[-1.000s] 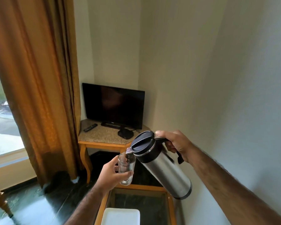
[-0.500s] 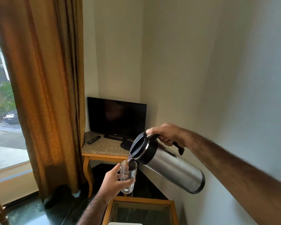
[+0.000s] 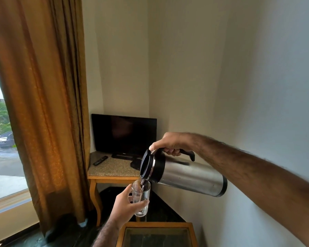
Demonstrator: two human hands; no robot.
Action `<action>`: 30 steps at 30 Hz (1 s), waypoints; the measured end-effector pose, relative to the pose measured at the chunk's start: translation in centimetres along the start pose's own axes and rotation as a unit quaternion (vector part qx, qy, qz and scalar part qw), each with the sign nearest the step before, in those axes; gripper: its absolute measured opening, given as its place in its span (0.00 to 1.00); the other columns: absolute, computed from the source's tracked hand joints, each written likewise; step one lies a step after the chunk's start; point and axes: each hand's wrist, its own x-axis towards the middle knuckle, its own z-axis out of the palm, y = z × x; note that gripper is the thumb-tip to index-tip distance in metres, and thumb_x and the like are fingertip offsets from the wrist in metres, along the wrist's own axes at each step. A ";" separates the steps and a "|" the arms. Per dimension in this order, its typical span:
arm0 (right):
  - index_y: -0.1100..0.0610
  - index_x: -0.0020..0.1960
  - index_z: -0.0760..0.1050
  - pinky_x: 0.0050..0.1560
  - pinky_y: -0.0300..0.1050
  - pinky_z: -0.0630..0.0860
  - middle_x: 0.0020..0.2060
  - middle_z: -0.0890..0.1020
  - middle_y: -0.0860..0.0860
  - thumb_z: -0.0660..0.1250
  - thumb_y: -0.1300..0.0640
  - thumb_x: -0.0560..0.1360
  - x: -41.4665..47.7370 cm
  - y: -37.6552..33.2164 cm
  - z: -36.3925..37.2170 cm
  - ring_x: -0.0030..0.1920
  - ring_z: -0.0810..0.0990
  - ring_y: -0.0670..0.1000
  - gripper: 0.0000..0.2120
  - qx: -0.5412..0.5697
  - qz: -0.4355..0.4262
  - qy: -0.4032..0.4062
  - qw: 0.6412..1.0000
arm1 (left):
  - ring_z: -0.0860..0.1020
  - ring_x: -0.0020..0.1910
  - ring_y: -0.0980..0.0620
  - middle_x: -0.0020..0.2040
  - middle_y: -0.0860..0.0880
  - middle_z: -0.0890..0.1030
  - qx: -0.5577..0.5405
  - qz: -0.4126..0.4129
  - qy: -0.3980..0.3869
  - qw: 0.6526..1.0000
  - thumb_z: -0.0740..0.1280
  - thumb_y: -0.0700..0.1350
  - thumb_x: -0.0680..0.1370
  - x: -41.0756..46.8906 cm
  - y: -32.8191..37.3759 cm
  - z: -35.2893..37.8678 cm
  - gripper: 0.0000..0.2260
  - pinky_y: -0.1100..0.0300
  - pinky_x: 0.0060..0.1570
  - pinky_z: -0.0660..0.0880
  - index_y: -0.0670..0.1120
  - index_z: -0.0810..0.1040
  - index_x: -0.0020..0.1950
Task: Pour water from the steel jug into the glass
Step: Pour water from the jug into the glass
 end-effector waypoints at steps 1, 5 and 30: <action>0.50 0.27 0.71 0.24 0.37 0.64 0.23 0.70 0.45 0.73 0.40 0.77 0.1 -0.1 0.0 0.22 0.66 0.46 0.25 -0.005 0.000 -0.003 1.000 | 0.87 0.57 0.52 0.56 0.51 0.89 0.001 -0.002 0.001 1.000 0.84 0.45 0.70 0.0 0.0 0.0 0.28 0.61 0.50 0.82 0.59 0.79 0.67; 0.49 0.23 0.71 0.23 0.37 0.65 0.22 0.71 0.45 0.74 0.40 0.76 0.6 -0.5 0.3 0.21 0.66 0.45 0.27 -0.016 0.003 -0.014 1.000 | 0.88 0.53 0.60 0.55 0.63 0.88 0.006 -0.003 -0.007 1.000 0.83 0.48 0.68 -0.1 0.1 0.1 0.26 0.63 0.48 0.83 0.64 0.79 0.61; 0.50 0.23 0.73 0.24 0.38 0.65 0.22 0.71 0.46 0.74 0.40 0.77 0.9 -2.3 -0.4 0.22 0.66 0.46 0.28 -0.062 -0.014 -0.023 0.998 | 0.88 0.52 0.61 0.55 0.66 0.87 -0.004 0.011 0.022 1.000 0.81 0.57 0.62 0.5 1.2 0.0 0.28 0.68 0.42 0.83 0.62 0.80 0.62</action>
